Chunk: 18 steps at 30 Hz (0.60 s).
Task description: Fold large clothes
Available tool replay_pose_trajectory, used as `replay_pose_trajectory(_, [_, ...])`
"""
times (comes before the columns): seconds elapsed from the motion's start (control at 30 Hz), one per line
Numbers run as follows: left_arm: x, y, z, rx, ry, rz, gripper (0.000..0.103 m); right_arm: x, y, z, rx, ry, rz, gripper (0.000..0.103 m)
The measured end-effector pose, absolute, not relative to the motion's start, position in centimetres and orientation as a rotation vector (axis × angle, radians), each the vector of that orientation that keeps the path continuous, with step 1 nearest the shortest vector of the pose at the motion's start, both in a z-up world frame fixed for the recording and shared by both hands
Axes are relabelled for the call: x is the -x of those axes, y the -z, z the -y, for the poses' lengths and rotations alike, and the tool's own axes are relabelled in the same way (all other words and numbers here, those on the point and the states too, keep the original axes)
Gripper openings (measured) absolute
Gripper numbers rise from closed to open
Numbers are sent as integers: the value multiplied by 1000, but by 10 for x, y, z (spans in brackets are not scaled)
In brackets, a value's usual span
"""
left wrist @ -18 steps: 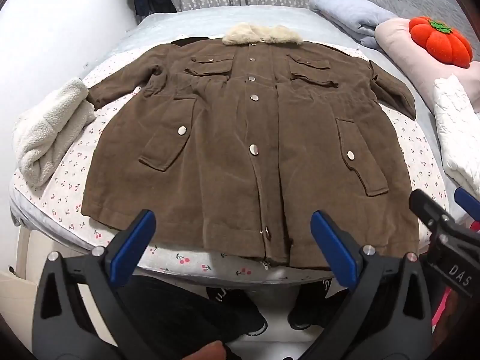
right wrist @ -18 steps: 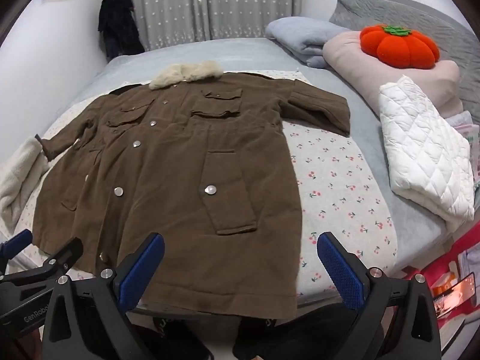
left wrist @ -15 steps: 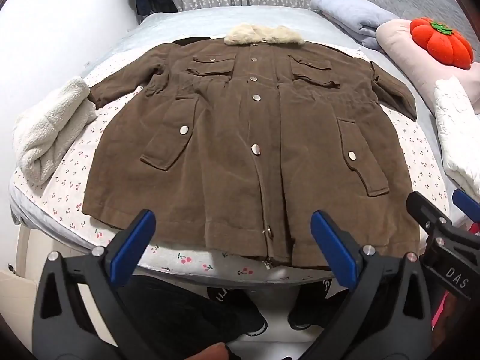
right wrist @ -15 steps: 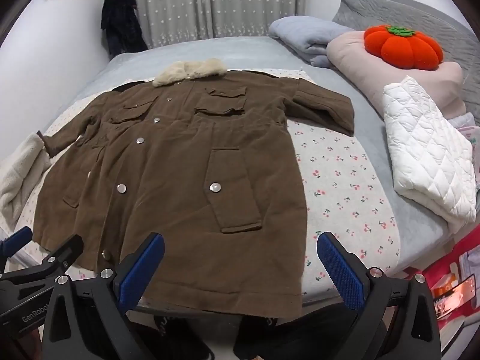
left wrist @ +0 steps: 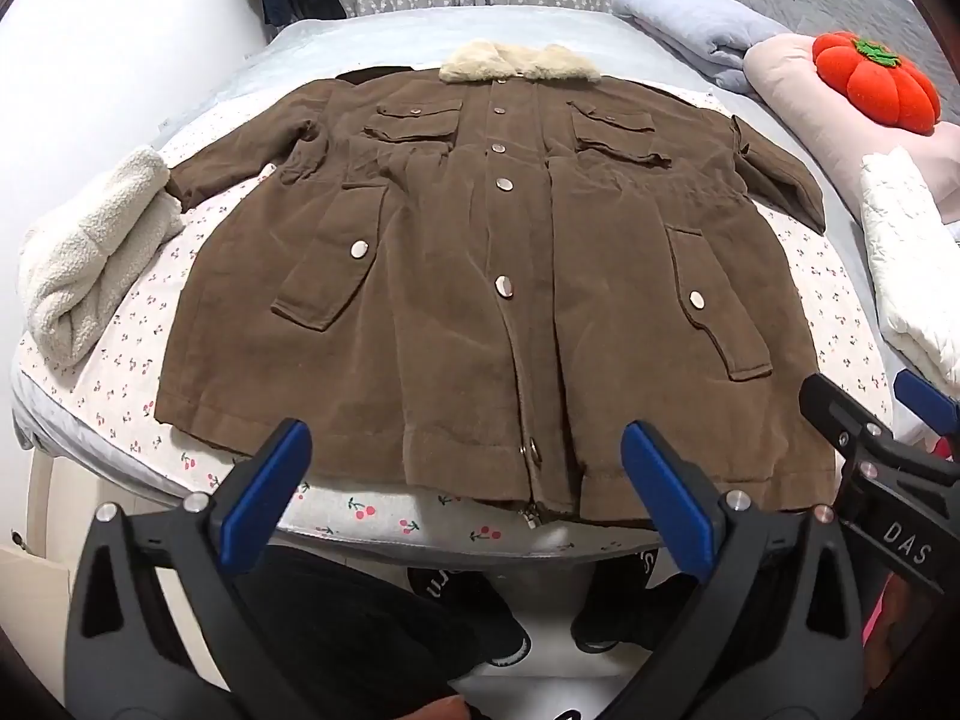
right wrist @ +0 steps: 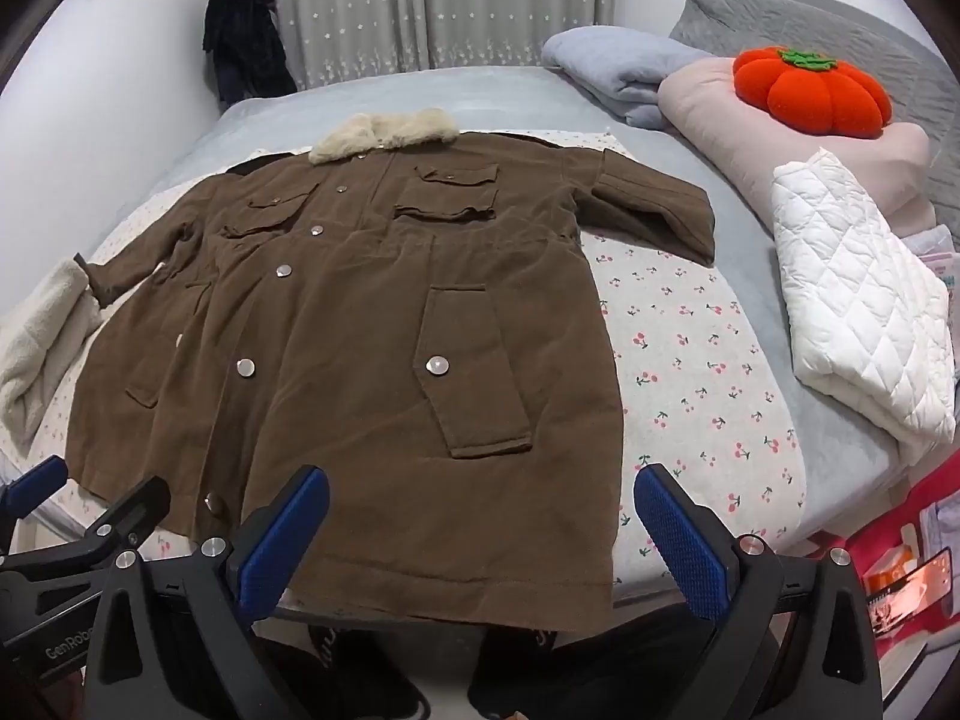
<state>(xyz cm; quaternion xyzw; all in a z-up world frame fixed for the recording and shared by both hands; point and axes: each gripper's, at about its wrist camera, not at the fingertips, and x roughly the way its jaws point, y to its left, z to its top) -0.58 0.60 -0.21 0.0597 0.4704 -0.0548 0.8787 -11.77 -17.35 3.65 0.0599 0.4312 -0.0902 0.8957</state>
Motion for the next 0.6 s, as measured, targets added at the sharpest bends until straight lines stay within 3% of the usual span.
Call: replay_pose_trajectory(0.6, [8,3,-5,-125,113,-984,103,115,-36,168,-118,212,-915,103])
